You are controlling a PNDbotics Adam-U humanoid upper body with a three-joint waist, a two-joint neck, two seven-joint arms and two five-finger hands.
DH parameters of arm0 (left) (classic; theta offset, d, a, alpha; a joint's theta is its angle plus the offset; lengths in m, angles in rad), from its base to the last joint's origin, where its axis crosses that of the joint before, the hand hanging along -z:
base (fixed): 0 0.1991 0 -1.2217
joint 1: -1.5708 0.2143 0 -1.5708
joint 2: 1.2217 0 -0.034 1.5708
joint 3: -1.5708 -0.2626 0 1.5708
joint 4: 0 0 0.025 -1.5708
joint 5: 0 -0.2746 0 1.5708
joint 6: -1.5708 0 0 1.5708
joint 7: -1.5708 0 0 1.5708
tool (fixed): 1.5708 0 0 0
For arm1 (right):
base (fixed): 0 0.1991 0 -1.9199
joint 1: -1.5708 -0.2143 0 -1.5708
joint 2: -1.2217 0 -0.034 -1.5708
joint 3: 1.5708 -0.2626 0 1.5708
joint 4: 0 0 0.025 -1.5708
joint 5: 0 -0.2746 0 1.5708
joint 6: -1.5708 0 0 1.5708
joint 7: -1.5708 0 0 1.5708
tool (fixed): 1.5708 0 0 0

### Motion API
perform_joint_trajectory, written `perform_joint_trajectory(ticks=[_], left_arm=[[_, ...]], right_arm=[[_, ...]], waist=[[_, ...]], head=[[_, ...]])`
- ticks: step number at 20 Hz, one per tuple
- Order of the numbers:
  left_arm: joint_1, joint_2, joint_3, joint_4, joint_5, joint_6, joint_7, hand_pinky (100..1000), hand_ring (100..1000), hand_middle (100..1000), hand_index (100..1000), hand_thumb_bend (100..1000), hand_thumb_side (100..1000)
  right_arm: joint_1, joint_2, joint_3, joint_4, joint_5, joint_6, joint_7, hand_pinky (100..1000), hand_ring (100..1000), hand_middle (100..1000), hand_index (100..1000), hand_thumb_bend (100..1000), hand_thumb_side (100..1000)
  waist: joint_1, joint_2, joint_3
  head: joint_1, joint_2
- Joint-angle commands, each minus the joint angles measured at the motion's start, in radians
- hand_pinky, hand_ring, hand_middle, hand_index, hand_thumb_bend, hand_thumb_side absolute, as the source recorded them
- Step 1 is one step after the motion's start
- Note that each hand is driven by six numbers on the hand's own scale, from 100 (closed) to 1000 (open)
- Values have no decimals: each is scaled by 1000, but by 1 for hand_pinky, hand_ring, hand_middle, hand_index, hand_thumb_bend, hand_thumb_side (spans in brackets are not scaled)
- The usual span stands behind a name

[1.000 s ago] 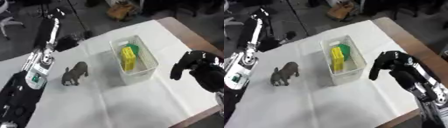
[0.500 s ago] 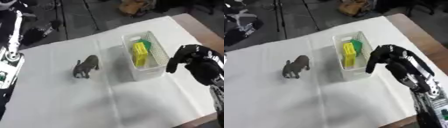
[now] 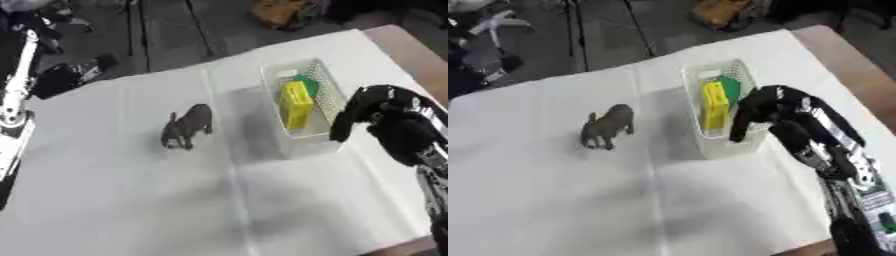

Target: Pick up objects on the table and place them in the box.

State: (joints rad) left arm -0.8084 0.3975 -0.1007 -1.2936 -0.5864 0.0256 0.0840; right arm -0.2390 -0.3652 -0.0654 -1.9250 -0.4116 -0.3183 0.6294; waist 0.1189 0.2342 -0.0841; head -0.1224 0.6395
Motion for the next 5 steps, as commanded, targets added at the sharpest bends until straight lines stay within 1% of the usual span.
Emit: perform_joint_trajectory(ticks=[1, 5], left_arm=[[-2, 41, 12, -37, 12, 0, -18, 605, 720, 780, 833, 1000, 688], [7, 41, 10, -47, 16, 2, -23, 598, 709, 767, 831, 1000, 681]], right_arm=[[-7, -17, -5, -13, 3, 1, 0, 521, 511, 583, 783, 307, 636], [-6, -17, -5, -13, 1, 0, 1, 521, 511, 587, 783, 307, 635]], waist=[[-25, -34, 4], [-27, -36, 6]], head=[[-5, 4], [-5, 5]])
